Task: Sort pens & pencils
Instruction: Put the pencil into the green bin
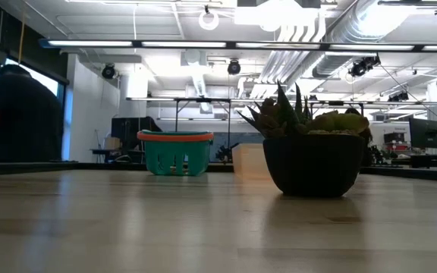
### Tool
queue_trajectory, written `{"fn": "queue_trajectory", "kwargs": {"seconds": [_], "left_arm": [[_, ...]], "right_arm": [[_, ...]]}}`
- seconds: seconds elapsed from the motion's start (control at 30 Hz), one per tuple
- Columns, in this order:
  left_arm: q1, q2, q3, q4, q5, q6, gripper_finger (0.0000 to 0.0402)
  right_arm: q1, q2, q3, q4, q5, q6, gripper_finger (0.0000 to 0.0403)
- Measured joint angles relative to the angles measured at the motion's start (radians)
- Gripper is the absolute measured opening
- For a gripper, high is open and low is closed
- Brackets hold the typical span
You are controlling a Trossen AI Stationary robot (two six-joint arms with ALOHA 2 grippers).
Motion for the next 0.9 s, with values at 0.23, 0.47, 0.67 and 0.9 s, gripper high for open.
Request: {"fn": "queue_trajectory", "kwargs": {"seconds": [0.23,0.47,0.67,0.9], "left_arm": [[0.001,0.005,0.008,-0.022,-0.007,-0.005,0.0122],[0.009,0.005,0.007,-0.012,0.006,-0.009,0.0122],[0.016,0.005,0.006,0.03,0.022,-0.04,0.0122],[0.015,0.005,0.006,0.042,0.052,-0.065,0.0122]], "right_arm": [[0.0,0.0,0.0,0.0,-0.001,0.004,0.0096],[0.0,0.0,0.0,0.0,-0.001,0.001,0.0096],[0.0,0.0,0.0,0.0,0.0,0.0,0.0096],[0.0,0.0,0.0,0.0,0.0,-0.002,0.0096]]}}
